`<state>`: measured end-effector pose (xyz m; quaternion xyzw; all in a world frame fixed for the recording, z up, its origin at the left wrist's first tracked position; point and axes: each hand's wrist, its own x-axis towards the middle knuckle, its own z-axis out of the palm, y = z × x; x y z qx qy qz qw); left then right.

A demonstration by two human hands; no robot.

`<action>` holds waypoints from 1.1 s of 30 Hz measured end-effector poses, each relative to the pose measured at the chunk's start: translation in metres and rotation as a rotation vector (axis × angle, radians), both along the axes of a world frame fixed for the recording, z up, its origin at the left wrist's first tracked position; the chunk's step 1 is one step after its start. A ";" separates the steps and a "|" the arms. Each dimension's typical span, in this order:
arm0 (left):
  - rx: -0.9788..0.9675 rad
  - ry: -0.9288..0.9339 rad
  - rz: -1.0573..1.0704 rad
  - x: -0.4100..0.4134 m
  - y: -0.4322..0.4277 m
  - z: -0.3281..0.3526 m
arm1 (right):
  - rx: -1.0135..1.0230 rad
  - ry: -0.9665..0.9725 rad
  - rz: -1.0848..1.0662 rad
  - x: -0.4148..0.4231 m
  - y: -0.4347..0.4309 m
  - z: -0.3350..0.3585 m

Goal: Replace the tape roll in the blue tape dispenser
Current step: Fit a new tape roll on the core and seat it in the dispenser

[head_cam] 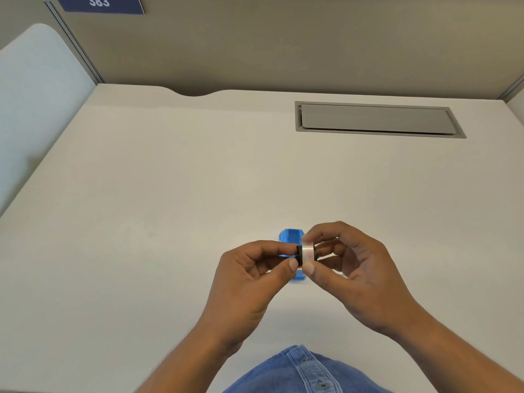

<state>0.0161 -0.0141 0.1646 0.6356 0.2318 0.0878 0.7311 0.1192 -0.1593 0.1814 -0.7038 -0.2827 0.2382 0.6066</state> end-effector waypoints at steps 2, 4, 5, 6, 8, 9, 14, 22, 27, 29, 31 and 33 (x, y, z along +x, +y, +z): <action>0.014 0.016 0.006 0.000 0.000 -0.001 | -0.006 -0.009 0.001 0.000 0.000 0.000; 0.035 0.027 0.011 0.001 -0.001 -0.001 | -0.016 -0.014 -0.001 -0.001 0.000 -0.001; 0.043 0.030 0.011 0.002 -0.002 -0.002 | -0.021 -0.014 -0.003 -0.001 0.000 -0.001; 0.049 0.031 0.012 0.002 -0.002 -0.002 | -0.026 -0.012 -0.007 -0.001 0.000 -0.001; 0.049 0.032 0.011 0.003 -0.002 -0.004 | -0.030 -0.008 -0.010 -0.001 0.000 -0.001; 0.049 0.035 0.011 0.004 -0.002 -0.004 | -0.032 -0.006 -0.010 -0.001 0.001 -0.001; 0.089 0.051 0.008 0.005 -0.002 -0.006 | -0.045 0.011 0.000 -0.001 0.000 -0.004; 0.126 0.077 0.020 0.005 0.002 -0.009 | -0.087 0.036 -0.009 0.005 -0.010 -0.010; 0.113 0.093 0.020 0.007 0.000 -0.012 | -0.165 -0.021 -0.103 0.009 -0.014 -0.019; 0.112 0.097 0.016 0.008 -0.001 -0.013 | -0.172 -0.019 -0.116 0.009 -0.013 -0.021; 0.115 0.107 0.008 0.010 -0.002 -0.014 | -0.174 -0.014 -0.119 0.010 -0.013 -0.024; 0.143 0.125 -0.006 0.011 -0.002 -0.015 | -0.173 -0.012 -0.115 0.012 -0.013 -0.026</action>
